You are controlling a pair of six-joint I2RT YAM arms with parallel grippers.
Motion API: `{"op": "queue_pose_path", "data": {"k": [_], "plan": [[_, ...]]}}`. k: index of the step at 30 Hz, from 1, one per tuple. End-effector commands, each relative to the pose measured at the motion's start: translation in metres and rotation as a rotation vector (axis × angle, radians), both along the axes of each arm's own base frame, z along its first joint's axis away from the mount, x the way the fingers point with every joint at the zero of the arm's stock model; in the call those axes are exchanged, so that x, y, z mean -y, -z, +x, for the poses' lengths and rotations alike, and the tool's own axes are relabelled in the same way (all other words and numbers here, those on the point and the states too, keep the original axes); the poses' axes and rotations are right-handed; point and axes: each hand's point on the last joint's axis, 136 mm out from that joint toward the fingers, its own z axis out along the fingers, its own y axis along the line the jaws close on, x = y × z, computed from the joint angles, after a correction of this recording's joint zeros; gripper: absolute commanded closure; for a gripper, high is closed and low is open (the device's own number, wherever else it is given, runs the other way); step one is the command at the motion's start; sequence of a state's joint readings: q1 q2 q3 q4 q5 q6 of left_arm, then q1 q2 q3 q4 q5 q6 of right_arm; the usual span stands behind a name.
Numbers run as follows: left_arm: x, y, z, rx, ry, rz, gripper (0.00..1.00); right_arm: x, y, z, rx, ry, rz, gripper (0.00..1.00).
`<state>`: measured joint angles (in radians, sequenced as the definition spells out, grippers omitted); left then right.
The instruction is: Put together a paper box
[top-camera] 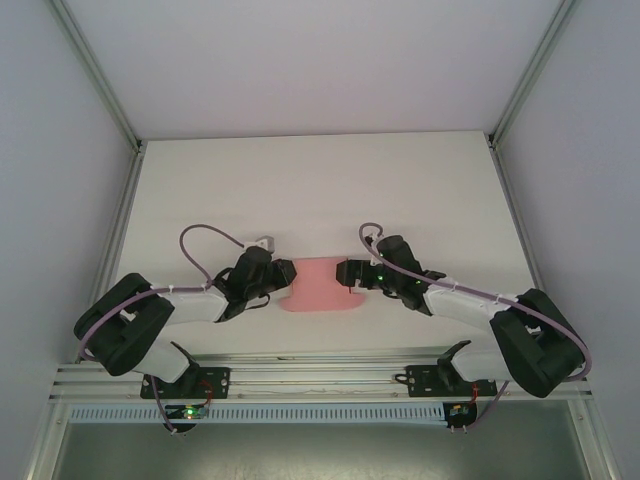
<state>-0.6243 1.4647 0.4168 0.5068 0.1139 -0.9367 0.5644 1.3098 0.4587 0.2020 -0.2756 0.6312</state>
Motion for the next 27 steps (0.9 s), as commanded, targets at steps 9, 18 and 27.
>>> {"op": "queue_pose_path", "data": {"k": [9,18,27], "plan": [[-0.009,0.018,-0.008,-0.050,-0.025,-0.099,0.92,-0.010,0.008,-0.031,-0.193,-0.100,0.116,0.15],[-0.014,0.014,-0.010,-0.033,-0.029,-0.069,0.93,-0.022,0.002,-0.031,-0.220,-0.148,0.197,0.23],[-0.001,0.014,-0.004,-0.022,0.015,-0.105,0.92,-0.035,-0.009,-0.028,-0.219,-0.180,0.289,0.50]]}}
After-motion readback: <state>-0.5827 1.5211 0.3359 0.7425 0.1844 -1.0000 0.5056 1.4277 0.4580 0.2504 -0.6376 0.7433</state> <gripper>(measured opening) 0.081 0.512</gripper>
